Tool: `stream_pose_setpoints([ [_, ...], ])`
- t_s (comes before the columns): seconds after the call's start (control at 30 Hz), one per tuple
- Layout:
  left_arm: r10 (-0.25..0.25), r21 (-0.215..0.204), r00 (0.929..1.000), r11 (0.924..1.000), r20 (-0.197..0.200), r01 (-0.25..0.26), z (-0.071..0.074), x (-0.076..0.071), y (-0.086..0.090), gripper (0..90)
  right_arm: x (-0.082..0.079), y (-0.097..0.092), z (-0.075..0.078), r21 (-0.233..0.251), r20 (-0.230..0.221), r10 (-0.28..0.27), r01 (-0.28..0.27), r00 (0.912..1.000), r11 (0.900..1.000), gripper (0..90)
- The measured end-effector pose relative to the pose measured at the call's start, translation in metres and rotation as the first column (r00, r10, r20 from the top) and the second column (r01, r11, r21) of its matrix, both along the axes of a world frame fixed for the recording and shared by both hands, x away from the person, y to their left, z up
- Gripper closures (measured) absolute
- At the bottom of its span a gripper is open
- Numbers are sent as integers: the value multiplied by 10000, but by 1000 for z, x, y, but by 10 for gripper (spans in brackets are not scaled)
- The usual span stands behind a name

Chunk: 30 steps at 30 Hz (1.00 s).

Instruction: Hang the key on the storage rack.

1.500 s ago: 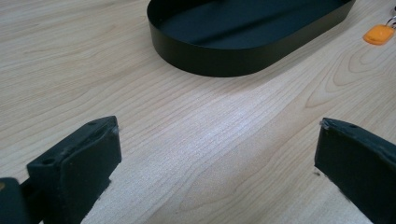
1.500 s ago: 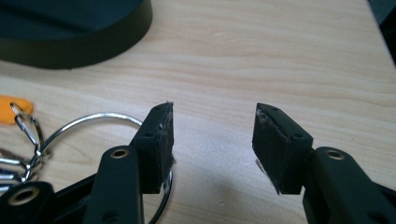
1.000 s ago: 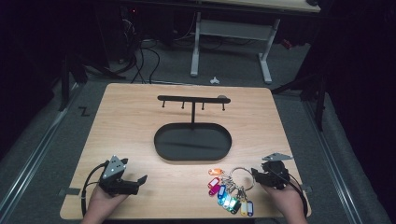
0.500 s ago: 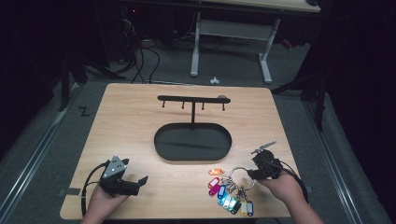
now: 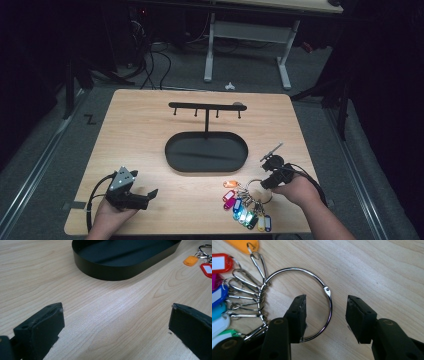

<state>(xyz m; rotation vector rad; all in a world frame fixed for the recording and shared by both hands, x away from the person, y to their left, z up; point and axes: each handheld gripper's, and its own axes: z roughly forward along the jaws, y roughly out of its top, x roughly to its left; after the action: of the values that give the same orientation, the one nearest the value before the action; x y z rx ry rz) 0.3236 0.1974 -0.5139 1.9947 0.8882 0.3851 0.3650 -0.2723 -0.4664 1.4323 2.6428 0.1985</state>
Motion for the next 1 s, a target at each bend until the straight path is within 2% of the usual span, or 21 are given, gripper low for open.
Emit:
stream_pose_setpoints([
  [0.17,0,55,10000,10000,6,0,-1,1,-1,8,6,3,2,-225,-455,258,-269,9986,9994,578],
  [0.37,-37,102,10000,9999,-2,37,-2,0,-1,9,14,1,-8,-642,-1059,408,-478,9935,9968,618],
  [0.43,-68,103,10000,9999,-1,68,-2,0,-1,12,17,0,-10,-600,-1253,442,-521,9911,9968,629],
  [0.53,-66,59,10000,10000,14,66,-1,0,0,24,21,0,-13,-551,-1415,469,-552,9888,9970,640],
  [0.73,-83,40,10000,10000,5,83,-2,0,0,35,27,2,-19,-809,-1630,737,-878,9839,9928,664],
  [0.77,-92,31,10000,10000,13,92,-2,0,0,36,28,2,-19,-815,-1713,647,-796,9831,9935,668],
  [0.87,-111,30,9999,9999,7,111,-2,0,0,40,30,1,-21,-656,-1746,795,-921,9814,9936,677],
  [1.0,-185,93,9998,9998,-17,185,-3,0,-1,49,30,3,-20,-690,-1802,895,-1033,9796,9923,697],
])
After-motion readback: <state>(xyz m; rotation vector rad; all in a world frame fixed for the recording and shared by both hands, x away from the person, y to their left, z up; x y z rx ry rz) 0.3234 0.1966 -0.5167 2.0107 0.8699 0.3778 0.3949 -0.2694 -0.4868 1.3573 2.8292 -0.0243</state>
